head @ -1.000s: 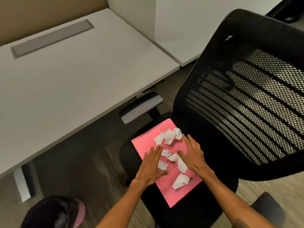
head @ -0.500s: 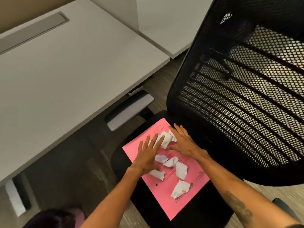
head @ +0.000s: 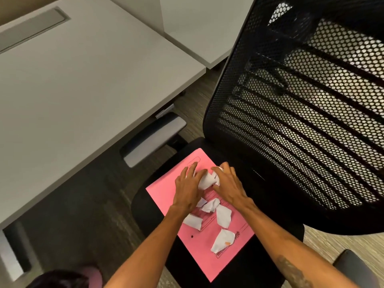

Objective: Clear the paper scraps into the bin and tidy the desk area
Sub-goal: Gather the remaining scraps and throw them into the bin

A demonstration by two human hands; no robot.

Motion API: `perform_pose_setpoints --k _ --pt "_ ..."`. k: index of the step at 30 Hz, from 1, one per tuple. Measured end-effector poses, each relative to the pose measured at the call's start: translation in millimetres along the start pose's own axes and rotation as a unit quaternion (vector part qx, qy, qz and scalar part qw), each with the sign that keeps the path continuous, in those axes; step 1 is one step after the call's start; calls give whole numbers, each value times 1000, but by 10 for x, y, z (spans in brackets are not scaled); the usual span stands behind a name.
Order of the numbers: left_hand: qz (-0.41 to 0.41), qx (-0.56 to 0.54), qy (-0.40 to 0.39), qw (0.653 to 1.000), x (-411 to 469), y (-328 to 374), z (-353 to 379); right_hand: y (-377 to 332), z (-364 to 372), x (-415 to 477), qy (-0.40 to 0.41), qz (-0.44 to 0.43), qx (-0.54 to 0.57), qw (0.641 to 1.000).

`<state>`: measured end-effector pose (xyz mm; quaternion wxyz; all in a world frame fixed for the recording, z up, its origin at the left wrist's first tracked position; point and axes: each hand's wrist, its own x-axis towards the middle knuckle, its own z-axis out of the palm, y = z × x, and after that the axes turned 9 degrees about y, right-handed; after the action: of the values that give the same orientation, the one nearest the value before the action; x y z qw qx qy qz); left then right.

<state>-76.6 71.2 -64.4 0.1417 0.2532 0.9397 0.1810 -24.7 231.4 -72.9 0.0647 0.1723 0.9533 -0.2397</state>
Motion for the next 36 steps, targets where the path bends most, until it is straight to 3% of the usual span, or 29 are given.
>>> perform_pose_setpoints --k 4,7,13,17,25,30,36 --pt "15 32 -25 999 20 65 41 13 -95 -268 81 81 76 991" --pt "28 50 -45 997 42 152 60 -1 -77 -564 89 91 86 988" --pt "81 60 -69 992 38 183 89 7 51 -877 13 68 85 994" --pt "67 72 -90 991 -42 76 53 -26 92 -950 -65 44 24 997" --pt "85 72 -197 974 -251 -190 -167 138 183 -1043 -246 -13 -52 968" --pt "129 127 -239 954 -454 -277 -104 166 237 -1108 -267 -44 -98 958" --pt "135 133 -179 965 -581 -250 23 150 149 -1077 -250 -42 -104 962"
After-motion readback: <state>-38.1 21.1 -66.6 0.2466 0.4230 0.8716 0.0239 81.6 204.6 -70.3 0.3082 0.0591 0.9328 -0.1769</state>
